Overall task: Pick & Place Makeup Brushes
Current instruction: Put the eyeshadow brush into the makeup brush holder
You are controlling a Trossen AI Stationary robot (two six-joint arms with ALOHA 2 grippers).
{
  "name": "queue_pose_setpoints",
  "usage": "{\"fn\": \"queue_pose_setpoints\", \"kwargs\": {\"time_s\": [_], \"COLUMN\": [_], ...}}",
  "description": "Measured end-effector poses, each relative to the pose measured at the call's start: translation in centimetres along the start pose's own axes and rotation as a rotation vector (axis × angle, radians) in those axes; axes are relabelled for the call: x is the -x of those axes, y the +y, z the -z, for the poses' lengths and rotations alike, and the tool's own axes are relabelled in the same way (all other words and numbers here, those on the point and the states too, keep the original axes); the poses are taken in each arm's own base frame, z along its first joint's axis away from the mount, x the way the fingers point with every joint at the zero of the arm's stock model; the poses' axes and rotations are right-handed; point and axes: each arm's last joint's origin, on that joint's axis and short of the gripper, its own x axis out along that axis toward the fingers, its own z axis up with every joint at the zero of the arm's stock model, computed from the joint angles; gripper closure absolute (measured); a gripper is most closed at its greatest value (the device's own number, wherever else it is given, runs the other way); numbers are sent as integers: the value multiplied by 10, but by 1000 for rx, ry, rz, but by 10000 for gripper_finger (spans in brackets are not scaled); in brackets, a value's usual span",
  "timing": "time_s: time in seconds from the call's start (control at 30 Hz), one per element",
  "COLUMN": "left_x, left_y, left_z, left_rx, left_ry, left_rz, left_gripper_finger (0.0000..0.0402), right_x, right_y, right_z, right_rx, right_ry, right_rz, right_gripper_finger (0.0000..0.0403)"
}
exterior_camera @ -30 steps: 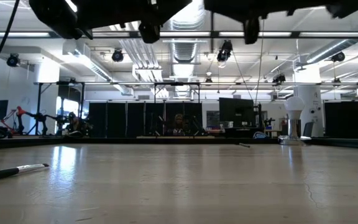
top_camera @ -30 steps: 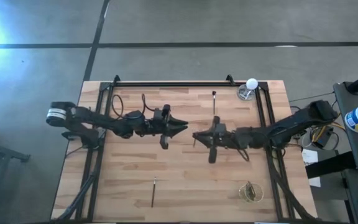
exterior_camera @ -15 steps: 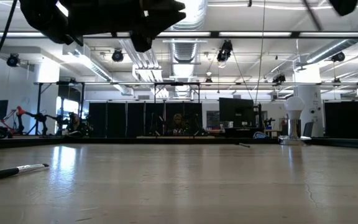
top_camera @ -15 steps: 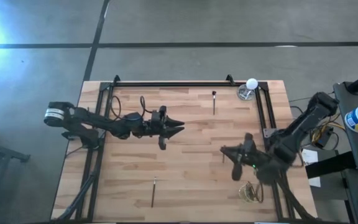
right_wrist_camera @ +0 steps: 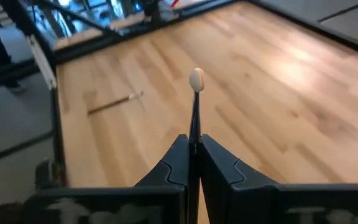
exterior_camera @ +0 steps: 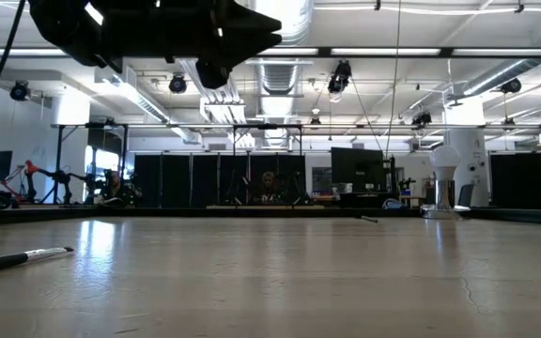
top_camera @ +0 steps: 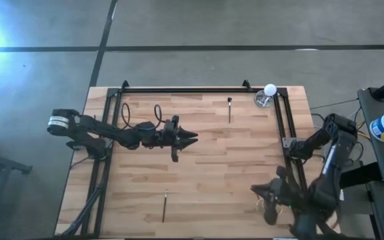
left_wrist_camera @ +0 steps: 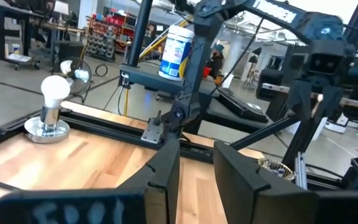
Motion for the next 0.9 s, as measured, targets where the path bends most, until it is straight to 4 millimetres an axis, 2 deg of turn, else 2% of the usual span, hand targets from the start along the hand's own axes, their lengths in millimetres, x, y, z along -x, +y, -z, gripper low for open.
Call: {"fn": "queue_pose_setpoints", "kwargs": {"time_s": [0.13,0.4,0.9], "left_x": [0,0,2], "left_y": [-1,-6,-17], "left_z": [1,3,8], "left_rx": [1,4,7], "left_ry": [9,12,33], "left_rz": [4,-3,-21], "left_gripper_finger": [310,310,310], "right_x": [12,18,7], "right_y": [5,3,-2], "right_z": [15,45,79], "right_rx": [-1,-46,25], "right_ry": [49,142,161], "right_rz": [47,166,237], "right_gripper_finger": [390,390,390]}}
